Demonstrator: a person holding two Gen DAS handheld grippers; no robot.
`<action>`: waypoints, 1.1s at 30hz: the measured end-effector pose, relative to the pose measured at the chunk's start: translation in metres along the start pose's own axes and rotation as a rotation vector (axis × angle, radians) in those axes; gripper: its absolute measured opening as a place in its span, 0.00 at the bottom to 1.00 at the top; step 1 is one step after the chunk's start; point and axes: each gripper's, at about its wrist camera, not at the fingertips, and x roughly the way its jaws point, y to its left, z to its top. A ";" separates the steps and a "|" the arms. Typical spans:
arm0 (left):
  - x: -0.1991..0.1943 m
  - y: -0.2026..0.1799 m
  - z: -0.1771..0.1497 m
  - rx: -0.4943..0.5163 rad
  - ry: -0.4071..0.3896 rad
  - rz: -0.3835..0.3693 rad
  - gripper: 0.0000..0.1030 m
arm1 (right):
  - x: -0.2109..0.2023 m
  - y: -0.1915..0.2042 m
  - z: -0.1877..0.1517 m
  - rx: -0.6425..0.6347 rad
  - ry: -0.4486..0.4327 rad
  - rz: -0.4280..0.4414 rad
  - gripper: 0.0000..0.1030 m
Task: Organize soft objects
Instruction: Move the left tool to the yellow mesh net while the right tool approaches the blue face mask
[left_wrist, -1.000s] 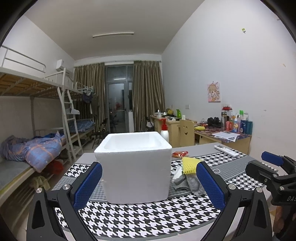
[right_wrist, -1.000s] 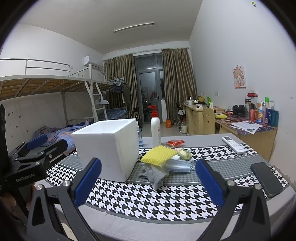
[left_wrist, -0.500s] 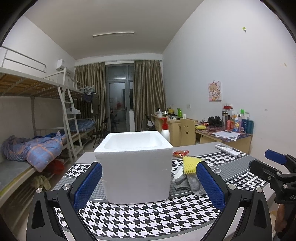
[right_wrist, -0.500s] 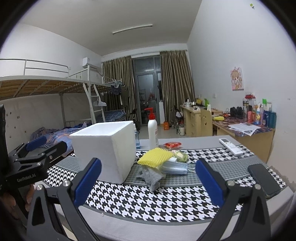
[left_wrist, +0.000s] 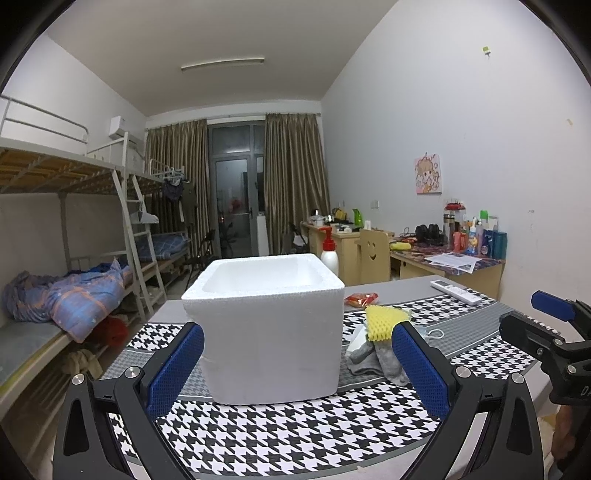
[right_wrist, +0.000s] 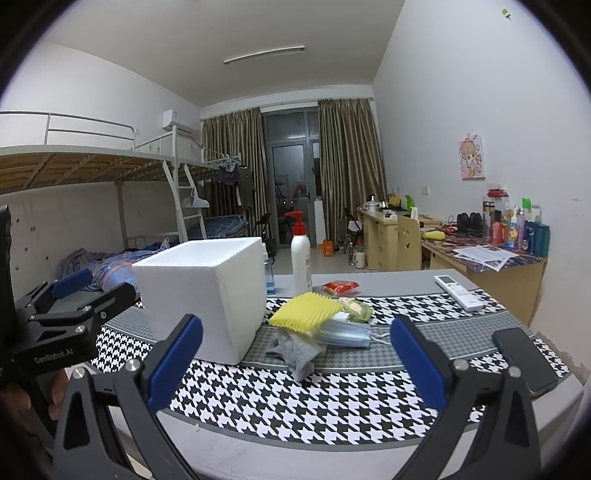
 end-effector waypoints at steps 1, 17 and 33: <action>0.001 0.000 0.000 -0.001 0.004 -0.002 0.99 | 0.001 0.000 0.000 0.001 -0.001 -0.001 1.00; 0.031 -0.018 0.003 0.021 0.046 -0.075 0.99 | 0.033 -0.022 0.005 -0.002 0.066 -0.067 1.00; 0.064 -0.056 0.008 0.062 0.112 -0.184 0.99 | 0.055 -0.051 0.005 0.011 0.110 -0.080 1.00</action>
